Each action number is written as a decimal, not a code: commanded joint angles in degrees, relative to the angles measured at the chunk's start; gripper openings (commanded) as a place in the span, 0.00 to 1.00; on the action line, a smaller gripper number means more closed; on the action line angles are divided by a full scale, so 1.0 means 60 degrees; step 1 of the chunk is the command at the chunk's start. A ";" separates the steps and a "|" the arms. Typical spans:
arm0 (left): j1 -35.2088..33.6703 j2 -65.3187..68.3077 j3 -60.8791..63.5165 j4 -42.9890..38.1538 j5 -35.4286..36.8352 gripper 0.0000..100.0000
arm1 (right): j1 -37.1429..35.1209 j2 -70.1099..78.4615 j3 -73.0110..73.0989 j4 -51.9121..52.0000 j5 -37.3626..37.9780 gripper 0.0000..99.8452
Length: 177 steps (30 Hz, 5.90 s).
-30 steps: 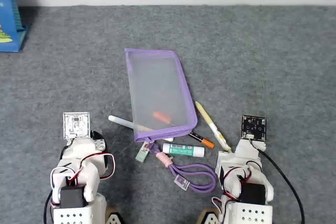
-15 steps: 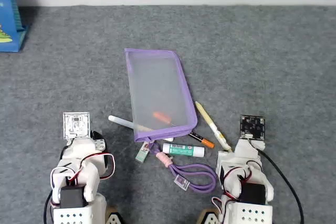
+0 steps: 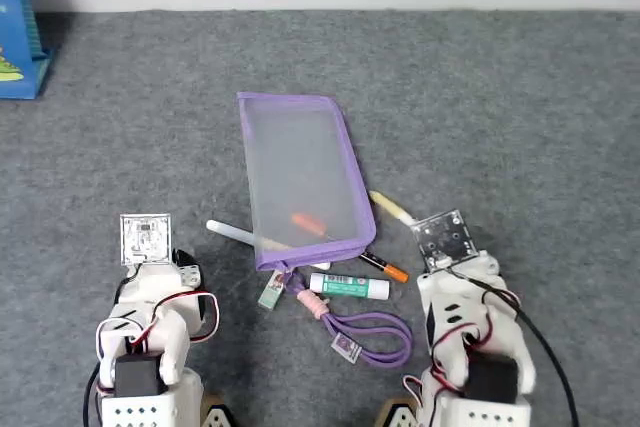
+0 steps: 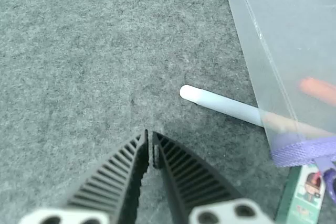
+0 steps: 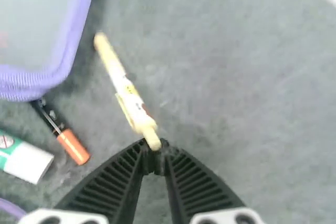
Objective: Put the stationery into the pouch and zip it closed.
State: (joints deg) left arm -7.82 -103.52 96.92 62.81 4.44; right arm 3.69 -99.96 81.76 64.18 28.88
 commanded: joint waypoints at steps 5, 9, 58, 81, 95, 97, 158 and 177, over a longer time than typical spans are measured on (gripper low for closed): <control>-0.0029 -0.0073 -0.0081 -0.0088 -0.0029 0.01 | -0.0769 0.0037 -0.3150 0.1824 0.0073 0.07; -0.0029 -0.0073 -0.0081 -0.0088 -0.0029 0.01 | -0.1165 0.0051 -0.3560 0.2337 0.0073 0.07; -0.0044 -0.0073 -0.0081 -0.0088 -0.0029 0.01 | -0.8359 1.3341 -0.5216 -0.1868 -0.4806 0.18; -0.0044 -0.0073 -0.0081 -0.0088 -0.0029 0.01 | -0.8315 1.4366 -0.5216 -0.2176 -0.4806 0.14; -0.0044 -0.0073 -0.0081 -0.0088 -0.0029 0.01 | -0.8344 1.5084 -0.5729 -0.2147 -0.4747 0.01; -0.0044 -0.0073 -0.0081 -0.0088 -0.0029 0.01 | -0.8344 1.5040 -0.5729 -0.2103 -0.4747 0.01; 0.1700 -0.0117 -0.1341 0.1978 -0.1524 0.02 | -0.8300 0.7597 -0.4850 0.0110 -0.4469 0.01; 0.2227 -0.0117 -0.3421 0.2769 0.0718 0.31 | -0.7685 0.5004 -0.4777 0.0755 -0.4190 0.01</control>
State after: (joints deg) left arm 3.16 -103.52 80.66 77.41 8.04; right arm -43.78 -68.75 54.77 69.01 2.33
